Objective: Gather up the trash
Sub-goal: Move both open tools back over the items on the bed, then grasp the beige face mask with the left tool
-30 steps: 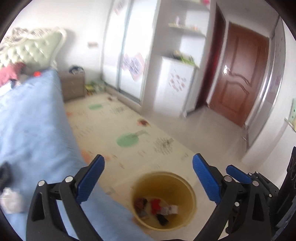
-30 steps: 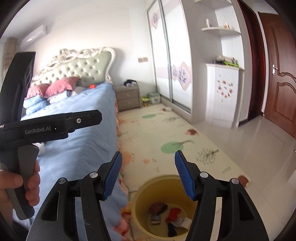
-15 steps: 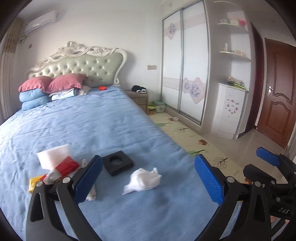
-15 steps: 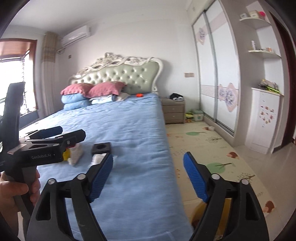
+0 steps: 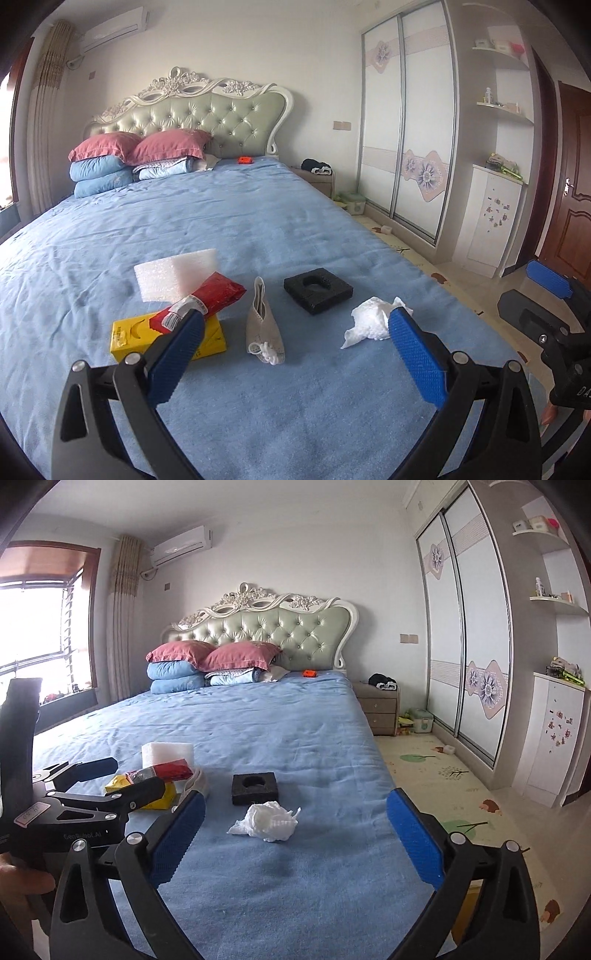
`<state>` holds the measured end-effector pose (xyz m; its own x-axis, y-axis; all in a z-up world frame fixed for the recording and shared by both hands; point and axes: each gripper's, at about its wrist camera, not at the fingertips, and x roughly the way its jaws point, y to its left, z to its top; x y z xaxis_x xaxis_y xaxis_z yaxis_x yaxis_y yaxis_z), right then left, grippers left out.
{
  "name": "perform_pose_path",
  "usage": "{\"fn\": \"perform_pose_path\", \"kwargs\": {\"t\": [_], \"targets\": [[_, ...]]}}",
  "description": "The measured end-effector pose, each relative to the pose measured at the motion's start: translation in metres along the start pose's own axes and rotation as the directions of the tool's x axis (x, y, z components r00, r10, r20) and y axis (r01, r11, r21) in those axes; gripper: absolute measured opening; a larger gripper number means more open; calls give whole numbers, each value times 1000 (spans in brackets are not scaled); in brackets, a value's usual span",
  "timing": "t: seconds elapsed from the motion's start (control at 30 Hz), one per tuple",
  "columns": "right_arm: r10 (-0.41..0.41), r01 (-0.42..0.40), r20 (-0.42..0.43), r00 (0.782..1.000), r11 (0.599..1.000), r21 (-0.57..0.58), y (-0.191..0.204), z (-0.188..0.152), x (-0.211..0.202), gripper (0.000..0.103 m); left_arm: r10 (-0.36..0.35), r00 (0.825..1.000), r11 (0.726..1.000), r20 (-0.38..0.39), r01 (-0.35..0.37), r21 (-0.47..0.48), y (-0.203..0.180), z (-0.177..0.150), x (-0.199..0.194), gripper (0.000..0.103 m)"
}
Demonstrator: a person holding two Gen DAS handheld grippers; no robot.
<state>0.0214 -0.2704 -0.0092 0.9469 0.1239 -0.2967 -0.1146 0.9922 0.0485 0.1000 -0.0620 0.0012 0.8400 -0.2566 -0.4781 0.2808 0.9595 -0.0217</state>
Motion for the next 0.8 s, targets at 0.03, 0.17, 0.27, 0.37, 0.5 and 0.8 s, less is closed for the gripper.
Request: {"fn": "perform_pose_path", "kwargs": {"t": [0.03,0.17,0.27,0.37,0.5,0.8], "targets": [[-2,2,-5,1000,1000,-4,1,0,3,95,-12,1000,1000,-15,12,-12,2,-1,4,99],[11,-11,-34,999,1000,2,-2,-4,14,95,-53,997,998,-64,49,-50,7,-7,23,99],[55,-53,-57,997,998,42,-8,-6,23,95,-55,994,997,-94,49,-66,5,-10,38,99],[109,-103,-91,990,993,60,-10,-6,34,95,-90,987,990,-135,74,-119,11,-10,58,99],[116,-110,-121,986,992,57,-9,-5,47,95,-101,976,988,-195,75,-136,12,-5,83,99],[127,-127,-157,979,992,12,-3,3,64,95,-152,942,974,-300,91,-206,25,-4,129,50]]}}
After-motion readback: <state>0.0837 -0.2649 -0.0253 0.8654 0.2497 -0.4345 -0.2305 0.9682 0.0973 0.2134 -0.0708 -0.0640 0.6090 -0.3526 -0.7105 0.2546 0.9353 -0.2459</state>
